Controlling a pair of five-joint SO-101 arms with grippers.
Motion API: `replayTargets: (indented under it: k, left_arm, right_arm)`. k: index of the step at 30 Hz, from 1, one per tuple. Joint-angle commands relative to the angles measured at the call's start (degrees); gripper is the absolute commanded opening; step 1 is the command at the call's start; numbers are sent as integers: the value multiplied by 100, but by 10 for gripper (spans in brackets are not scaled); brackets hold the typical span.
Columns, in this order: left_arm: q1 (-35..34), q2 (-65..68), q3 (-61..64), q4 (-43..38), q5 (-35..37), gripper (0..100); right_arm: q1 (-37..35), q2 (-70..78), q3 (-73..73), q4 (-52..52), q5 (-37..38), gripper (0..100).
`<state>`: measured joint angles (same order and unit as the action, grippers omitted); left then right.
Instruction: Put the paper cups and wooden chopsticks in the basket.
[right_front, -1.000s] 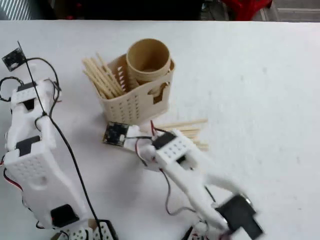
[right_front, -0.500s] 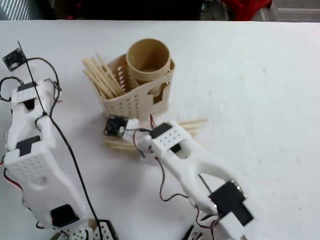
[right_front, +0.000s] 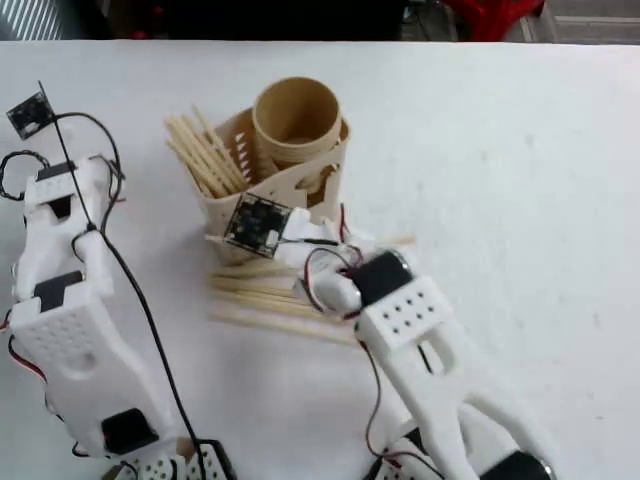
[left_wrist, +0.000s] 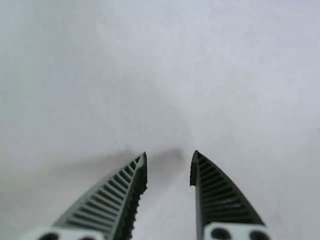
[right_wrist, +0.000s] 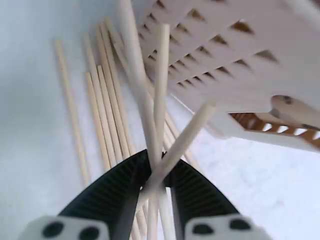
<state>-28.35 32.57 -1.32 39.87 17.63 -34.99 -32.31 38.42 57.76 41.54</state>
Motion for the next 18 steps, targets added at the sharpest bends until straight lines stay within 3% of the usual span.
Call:
replayTargets:
  k: [1, 4, 13, 18]
  left_arm:
    - [92, -48, -325, -18, 26, 159]
    - [92, -48, -325, -18, 26, 159]
    - [92, -48, -325, -18, 26, 160]
    - [92, -48, -316, -18, 26, 161]
  right_arm:
    - [84, -585, -141, -4, 9, 16]
    - [110, -752, -352, 31, -18, 16]
    - [101, -716, -2233, -22, -1301, 16]
    - [92, -251, -3235, -1007, -2154, 16]
